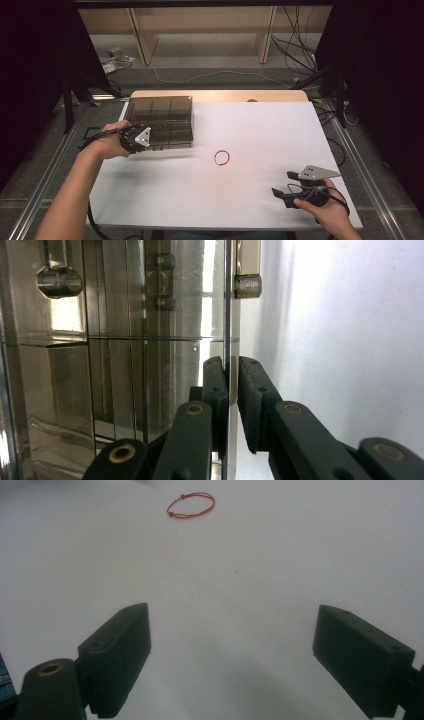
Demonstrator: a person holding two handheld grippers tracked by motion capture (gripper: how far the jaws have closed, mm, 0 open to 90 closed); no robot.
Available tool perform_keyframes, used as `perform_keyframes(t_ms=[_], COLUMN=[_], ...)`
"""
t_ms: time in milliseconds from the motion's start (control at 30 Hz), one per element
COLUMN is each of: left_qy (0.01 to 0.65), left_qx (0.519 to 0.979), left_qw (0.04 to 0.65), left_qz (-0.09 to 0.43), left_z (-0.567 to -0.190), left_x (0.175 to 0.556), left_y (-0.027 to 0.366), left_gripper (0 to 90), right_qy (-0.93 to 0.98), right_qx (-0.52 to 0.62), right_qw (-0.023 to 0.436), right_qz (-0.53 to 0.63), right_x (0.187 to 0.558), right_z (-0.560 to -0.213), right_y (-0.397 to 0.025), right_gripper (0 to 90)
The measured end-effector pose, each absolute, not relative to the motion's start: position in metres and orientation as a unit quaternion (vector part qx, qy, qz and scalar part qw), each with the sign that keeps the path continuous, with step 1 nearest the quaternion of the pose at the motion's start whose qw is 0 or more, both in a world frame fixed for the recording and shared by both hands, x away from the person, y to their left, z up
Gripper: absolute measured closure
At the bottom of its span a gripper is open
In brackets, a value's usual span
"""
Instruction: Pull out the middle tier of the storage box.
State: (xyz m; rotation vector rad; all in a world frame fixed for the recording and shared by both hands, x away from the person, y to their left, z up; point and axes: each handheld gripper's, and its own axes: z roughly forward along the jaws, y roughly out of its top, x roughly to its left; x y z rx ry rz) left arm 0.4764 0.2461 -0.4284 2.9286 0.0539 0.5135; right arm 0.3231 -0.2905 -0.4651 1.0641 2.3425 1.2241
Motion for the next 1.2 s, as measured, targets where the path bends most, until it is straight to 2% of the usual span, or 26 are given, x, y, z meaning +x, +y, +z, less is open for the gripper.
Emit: perform_keyframes(t_ms=[1200], left_qy=[0.005], left_qx=[0.981], left_qw=[0.100], left_qz=[0.169], left_z=[-0.432], left_x=[0.464], left_y=[0.251], left_gripper=[82.9], right_qy=[0.815], right_qx=[0.371], right_qw=[0.144], right_qz=[0.422], right_x=[0.324], right_z=[-0.466], right_y=[-0.291], right_gripper=[16.1])
